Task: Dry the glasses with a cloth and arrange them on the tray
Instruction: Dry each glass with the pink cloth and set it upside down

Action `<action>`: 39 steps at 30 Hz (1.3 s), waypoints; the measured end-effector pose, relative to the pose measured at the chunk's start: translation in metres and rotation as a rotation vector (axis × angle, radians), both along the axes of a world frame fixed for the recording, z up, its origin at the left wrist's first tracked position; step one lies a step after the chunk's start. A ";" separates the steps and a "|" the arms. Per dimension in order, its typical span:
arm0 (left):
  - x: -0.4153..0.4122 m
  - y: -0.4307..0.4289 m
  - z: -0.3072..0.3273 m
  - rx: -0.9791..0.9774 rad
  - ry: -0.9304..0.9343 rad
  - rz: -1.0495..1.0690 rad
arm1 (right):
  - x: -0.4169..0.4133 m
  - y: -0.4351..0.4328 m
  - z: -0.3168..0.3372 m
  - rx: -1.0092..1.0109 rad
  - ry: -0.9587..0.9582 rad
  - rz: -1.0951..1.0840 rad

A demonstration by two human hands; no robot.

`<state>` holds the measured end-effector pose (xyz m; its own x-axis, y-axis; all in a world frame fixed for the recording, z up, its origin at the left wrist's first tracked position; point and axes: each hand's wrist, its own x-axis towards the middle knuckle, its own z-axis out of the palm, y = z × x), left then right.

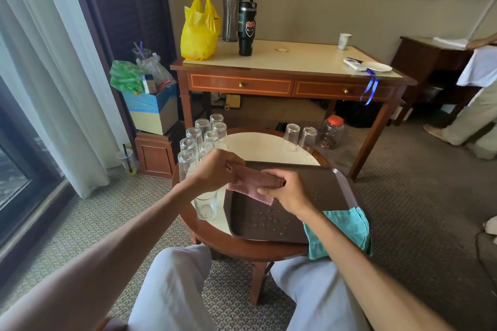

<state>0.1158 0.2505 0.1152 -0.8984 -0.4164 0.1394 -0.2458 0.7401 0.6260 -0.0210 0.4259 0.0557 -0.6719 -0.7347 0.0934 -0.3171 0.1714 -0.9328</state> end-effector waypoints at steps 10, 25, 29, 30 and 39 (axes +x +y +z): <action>-0.005 -0.001 0.003 -0.210 -0.053 -0.068 | -0.002 0.003 0.004 0.121 0.197 -0.112; -0.002 -0.017 0.018 0.097 0.026 -0.180 | 0.026 -0.010 0.029 0.109 -0.382 0.410; 0.013 -0.030 0.012 0.174 0.096 -0.084 | 0.029 -0.014 0.029 0.103 -0.409 0.326; 0.018 -0.037 0.009 0.174 0.044 -0.070 | 0.029 -0.013 0.028 0.098 -0.427 0.296; 0.048 -0.049 -0.065 0.085 -0.389 0.103 | 0.028 -0.016 0.010 0.102 -0.545 0.211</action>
<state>0.1640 0.2018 0.0505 -0.8306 -0.5020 -0.2412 -0.5460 0.6489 0.5299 0.0070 0.4098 0.0656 -0.4417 -0.8448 -0.3019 0.1658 0.2538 -0.9529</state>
